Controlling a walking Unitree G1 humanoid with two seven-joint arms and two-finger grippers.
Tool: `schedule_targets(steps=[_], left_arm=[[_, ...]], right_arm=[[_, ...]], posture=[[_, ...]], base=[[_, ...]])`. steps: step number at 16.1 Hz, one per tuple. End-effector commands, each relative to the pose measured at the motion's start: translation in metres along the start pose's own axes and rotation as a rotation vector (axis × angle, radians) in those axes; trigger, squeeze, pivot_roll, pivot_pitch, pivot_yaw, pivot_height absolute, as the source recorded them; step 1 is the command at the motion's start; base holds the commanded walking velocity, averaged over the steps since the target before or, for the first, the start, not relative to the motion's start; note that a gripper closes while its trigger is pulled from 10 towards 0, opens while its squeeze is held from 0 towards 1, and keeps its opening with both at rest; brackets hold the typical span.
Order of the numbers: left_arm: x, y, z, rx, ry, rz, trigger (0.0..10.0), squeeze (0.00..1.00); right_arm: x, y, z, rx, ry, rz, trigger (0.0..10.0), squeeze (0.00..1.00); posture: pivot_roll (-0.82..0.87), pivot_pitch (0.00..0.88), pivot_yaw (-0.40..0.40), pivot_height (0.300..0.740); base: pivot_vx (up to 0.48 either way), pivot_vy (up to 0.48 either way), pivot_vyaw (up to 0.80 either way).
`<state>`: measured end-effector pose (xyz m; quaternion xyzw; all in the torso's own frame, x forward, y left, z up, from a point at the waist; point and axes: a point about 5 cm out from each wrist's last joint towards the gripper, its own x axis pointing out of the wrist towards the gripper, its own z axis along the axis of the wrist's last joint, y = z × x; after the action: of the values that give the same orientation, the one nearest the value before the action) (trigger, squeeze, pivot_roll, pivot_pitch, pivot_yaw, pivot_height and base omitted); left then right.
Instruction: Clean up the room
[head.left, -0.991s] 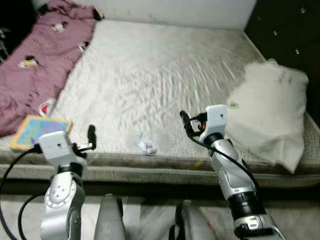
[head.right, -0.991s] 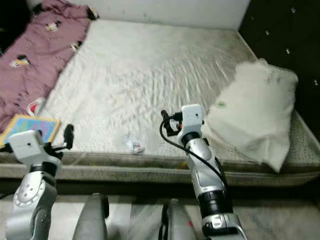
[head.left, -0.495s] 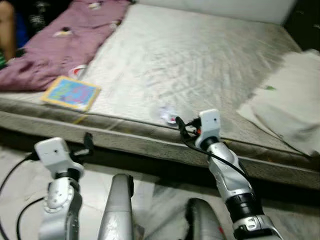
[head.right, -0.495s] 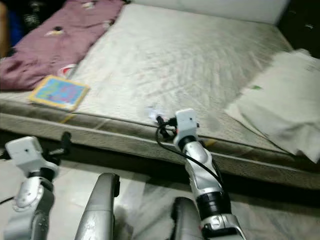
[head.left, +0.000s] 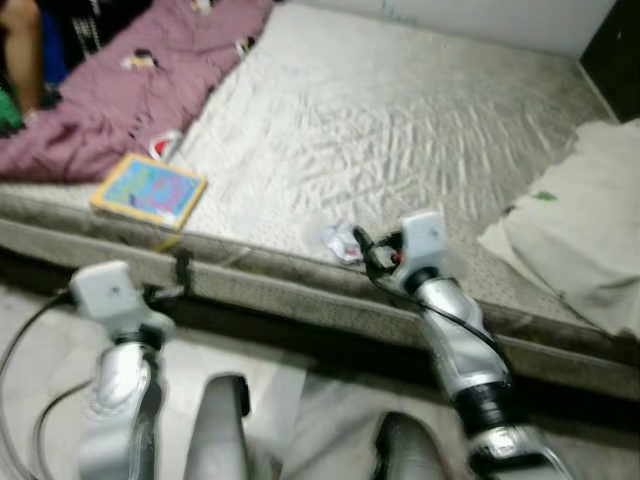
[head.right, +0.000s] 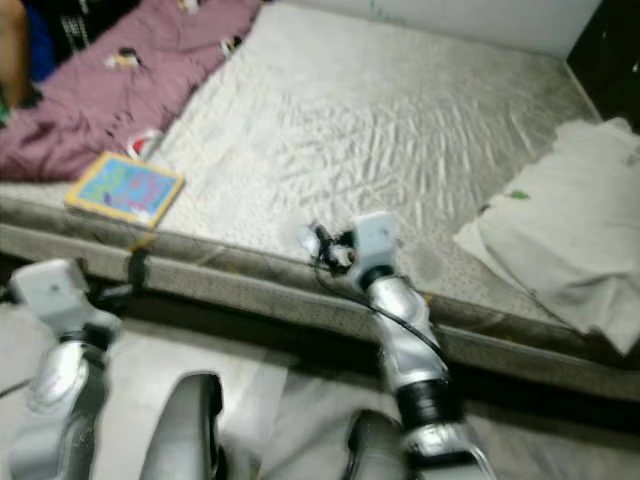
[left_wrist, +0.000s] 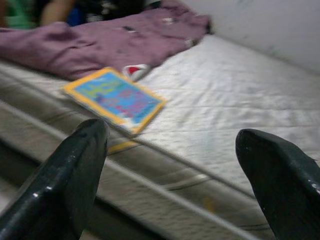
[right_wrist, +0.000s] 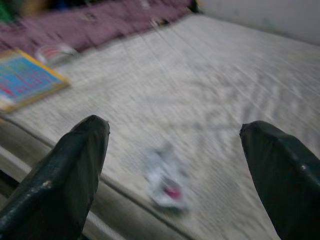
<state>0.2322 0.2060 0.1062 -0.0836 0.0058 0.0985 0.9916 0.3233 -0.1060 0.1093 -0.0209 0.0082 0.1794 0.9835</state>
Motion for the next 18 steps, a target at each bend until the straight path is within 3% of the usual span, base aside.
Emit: schedule_targets(steps=[1,7,11,18], left_arm=[[0.001,-0.0056,0.002,-0.011,-0.008,-0.018,10.0,0.0],[0.0013,-0.0063,0.001,-0.017,0.001,-0.021,10.0,0.0],[0.0004,-0.0139,0.0044,-0.04,-0.012,-0.093,10.0,0.0],[0.003,-0.0127,-0.0002,-0.044,0.024,-0.043,10.0,0.0]], right_arm=[[-0.0025,-0.0081,-0.001,-0.007,0.006,-0.019,10.0,0.0],[-0.0012,-0.0091,-0.0025,0.012,0.01,-0.027,10.0,0.0],[-0.0007,-0.0098,-0.003,0.016,0.01,-0.036,10.0,0.0],[0.0001,-0.0128,-0.0084,0.014,0.044,-0.056,10.0,0.0]], posture=[[0.14,0.051,-0.068,0.58],[0.14,0.059,-0.065,0.58],[0.14,0.06,-0.06,0.58],[0.14,0.065,-0.06,0.58]], base=[[0.304,0.0,0.0],[0.246,0.0,0.0],[0.269,0.0,0.0],[0.094,0.0,0.0]])
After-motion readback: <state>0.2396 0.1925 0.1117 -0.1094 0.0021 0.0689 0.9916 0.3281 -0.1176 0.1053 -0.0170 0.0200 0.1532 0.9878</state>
